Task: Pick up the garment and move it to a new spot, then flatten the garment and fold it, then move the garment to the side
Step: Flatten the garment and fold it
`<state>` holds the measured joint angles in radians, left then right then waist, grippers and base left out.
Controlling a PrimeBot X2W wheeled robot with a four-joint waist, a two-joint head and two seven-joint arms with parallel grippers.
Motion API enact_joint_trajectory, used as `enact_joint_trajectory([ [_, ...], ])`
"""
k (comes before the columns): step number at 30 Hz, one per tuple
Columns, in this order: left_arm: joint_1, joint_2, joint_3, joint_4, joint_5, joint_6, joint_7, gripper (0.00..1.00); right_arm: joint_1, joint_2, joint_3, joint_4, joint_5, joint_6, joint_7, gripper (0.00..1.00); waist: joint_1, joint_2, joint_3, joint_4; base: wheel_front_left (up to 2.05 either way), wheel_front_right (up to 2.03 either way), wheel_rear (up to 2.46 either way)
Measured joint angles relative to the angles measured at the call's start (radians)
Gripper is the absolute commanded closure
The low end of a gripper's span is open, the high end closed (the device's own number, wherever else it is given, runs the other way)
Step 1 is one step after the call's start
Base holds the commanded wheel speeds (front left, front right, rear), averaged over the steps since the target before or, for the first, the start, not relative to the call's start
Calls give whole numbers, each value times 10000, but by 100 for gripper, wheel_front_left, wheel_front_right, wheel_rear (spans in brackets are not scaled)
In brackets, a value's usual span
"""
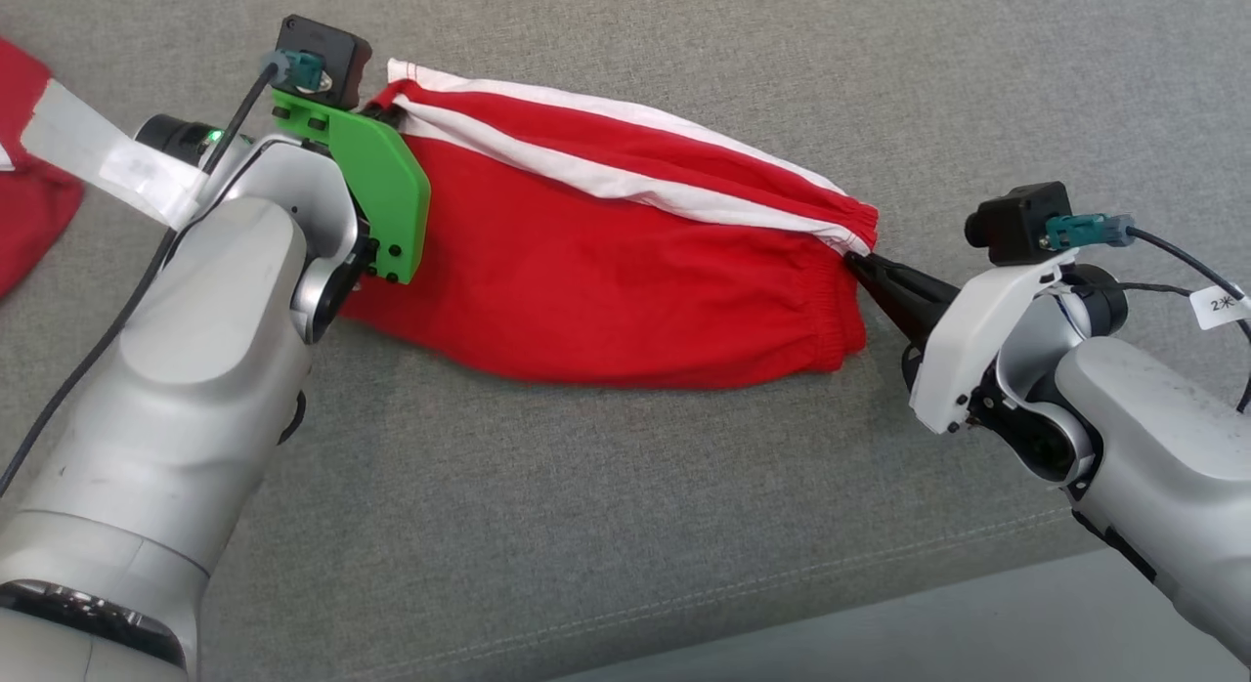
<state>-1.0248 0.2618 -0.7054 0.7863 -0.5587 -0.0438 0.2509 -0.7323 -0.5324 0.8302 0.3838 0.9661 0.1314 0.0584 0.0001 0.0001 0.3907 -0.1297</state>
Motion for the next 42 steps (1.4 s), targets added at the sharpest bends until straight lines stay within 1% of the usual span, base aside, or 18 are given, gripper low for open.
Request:
enact_joint_trajectory([
  [2,-136,-50,-8,173,2,-4,-15,100,-40,44,71,48,12,0,-17,100,0,0,12,-33,0,0,0],
  [3,-369,-102,-59,510,77,-6,-15,100,-159,115,209,144,75,0,-50,100,0,0,30,-92,0,0,0],
  [18,-1419,-416,-251,2174,188,-90,-71,100,-1046,696,918,1183,669,0,-401,100,0,0,322,-495,0,0,0],
  [19,-1447,-424,-247,2245,188,-88,-123,92,-1087,736,945,1262,717,0,-479,100,0,0,342,-511,0,0,0],
  [20,-1472,-437,-251,2314,188,-88,-151,73,-1123,779,949,1342,763,0,-581,90,0,0,356,-522,0,0,0],
  [21,-1506,-458,-261,2395,188,-88,-167,55,-1154,811,970,1425,809,0,-642,68,0,0,363,-527,0,0,0],
  [22,-1576,-487,-278,2529,188,-88,-247,26,-1202,848,1055,1569,878,0,-727,52,0,0,356,-521,0,0,0],
  [23,-1606,-499,-286,2583,188,-88,-259,0,-1224,865,1106,1628,890,0,-779,0,0,0,345,-517,0,0,0],
  [30,-1758,-652,-383,2930,186,-102,-395,0,-1426,857,1459,1893,1095,-2,-961,0,-1,0,232,-456,0,0,0],
  [35,-1794,-686,-428,3156,161,-188,-508,0,-1564,771,1695,1975,1237,-2,-1104,0,-1,0,121,-422,0,0,0],
  [39,-1787,-719,-416,3218,63,-251,-802,0,-1565,543,1804,2015,1342,-2,-1287,0,-1,0,-22,-375,0,0,0],
  [42,-1608,-874,-360,3183,-100,-339,-1122,0,-1502,305,1814,2029,1457,-2,-1488,0,-1,0,-194,-308,0,0,0],
])
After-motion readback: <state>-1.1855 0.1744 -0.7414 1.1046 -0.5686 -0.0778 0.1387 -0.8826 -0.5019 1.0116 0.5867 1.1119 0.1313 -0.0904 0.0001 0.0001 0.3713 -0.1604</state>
